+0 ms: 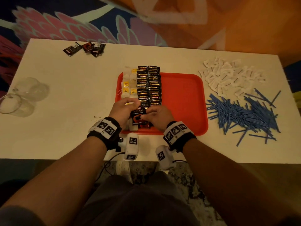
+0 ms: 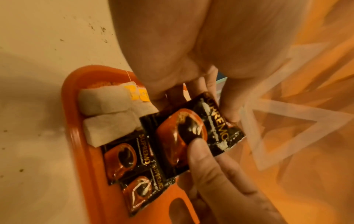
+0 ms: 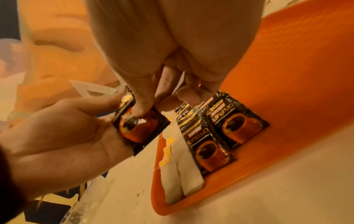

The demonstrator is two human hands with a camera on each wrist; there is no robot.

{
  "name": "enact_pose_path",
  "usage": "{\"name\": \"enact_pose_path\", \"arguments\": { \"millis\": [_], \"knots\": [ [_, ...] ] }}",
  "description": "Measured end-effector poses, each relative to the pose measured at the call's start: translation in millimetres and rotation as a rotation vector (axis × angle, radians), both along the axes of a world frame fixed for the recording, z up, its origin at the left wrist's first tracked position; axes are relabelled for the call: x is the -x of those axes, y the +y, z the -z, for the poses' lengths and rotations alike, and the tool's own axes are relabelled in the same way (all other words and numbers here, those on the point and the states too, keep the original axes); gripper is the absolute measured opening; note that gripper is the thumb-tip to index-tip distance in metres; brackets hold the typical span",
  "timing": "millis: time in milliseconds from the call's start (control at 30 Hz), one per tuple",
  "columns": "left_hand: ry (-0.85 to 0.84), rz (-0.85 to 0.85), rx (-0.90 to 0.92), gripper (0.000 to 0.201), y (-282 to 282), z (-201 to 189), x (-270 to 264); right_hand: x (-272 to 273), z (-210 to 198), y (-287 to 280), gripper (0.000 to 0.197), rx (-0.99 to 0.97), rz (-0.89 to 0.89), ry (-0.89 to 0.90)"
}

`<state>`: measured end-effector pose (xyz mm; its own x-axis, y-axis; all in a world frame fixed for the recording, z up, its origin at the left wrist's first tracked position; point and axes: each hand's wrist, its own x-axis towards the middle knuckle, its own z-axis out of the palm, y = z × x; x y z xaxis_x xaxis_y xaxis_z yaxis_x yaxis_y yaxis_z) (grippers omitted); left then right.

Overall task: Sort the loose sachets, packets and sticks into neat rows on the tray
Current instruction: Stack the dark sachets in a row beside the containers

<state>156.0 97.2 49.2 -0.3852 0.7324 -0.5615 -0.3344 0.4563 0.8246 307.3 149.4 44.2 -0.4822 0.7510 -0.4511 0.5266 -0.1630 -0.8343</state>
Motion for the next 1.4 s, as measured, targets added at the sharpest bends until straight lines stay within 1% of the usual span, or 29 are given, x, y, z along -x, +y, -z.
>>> {"name": "enact_pose_path", "arguments": {
  "millis": [133, 200, 300, 367, 400, 500, 533, 600, 667, 767, 867, 967, 1167, 1233, 1333, 1400],
  "knots": [
    [-0.026, 0.014, 0.041, 0.013, 9.4, -0.8, -11.0, -9.4, -1.6, 1.5, 0.015, -0.063, -0.024, 0.019],
    [-0.015, 0.008, 0.060, 0.014, 13.0, -0.4, -17.9, -14.4, -0.7, 3.0, 0.014, -0.076, -0.014, -0.010],
    [0.043, 0.022, 0.066, 0.016, 17.8, 4.8, -28.1, -22.8, 3.1, 5.6, 0.010, -0.060, -0.004, -0.023],
    [0.112, 0.025, 0.067, 0.011, 19.4, 8.6, -33.5, -29.1, 7.3, 7.5, 0.009, -0.077, -0.005, -0.057],
    [0.177, 0.034, 0.071, 0.010, 20.0, 10.9, -35.0, -33.5, 9.6, 9.4, 0.008, -0.090, 0.003, -0.087],
    [0.512, 0.143, 0.113, 0.011, 17.9, 17.4, -32.6, -50.6, 23.2, 18.8, 0.008, -0.081, 0.033, -0.210],
    [0.594, 0.175, 0.132, 0.010, 15.7, 19.7, -31.1, -55.9, 28.3, 21.4, 0.011, -0.073, 0.020, -0.253],
    [0.730, 0.256, 0.168, 0.009, 11.4, 28.0, -27.1, -63.0, 37.2, 25.2, 0.017, -0.040, -0.003, -0.324],
    [0.848, 0.349, 0.196, 0.012, 8.2, 38.0, -24.3, -65.1, 45.8, 27.6, 0.019, -0.015, -0.011, -0.376],
    [0.934, 0.450, 0.255, 0.019, 6.5, 51.2, -23.3, -59.6, 54.6, 26.8, 0.019, -0.001, 0.024, -0.418],
    [1.004, 0.502, 0.317, 0.027, 6.9, 57.8, -26.5, -52.7, 63.4, 24.8, 0.020, -0.009, 0.042, -0.428],
    [1.049, 0.509, 0.360, 0.034, 7.3, 60.6, -28.3, -48.2, 68.7, 22.6, 0.022, -0.013, 0.036, -0.427],
    [1.013, 0.500, 0.377, 0.034, 9.7, 65.2, -29.4, -47.4, 74.5, 25.2, 0.035, 0.068, 0.184, -0.322],
    [1.015, 0.494, 0.370, 0.033, 10.5, 64.6, -30.6, -44.2, 75.8, 26.5, 0.032, 0.091, 0.182, -0.322],
    [1.026, 0.492, 0.360, 0.031, 10.4, 64.6, -31.5, -39.0, 79.1, 26.3, 0.022, 0.092, 0.172, -0.333],
    [1.026, 0.493, 0.363, 0.029, 10.0, 65.4, -31.4, -38.0, 81.7, 26.2, 0.020, 0.095, 0.184, -0.336]
  ]
}}
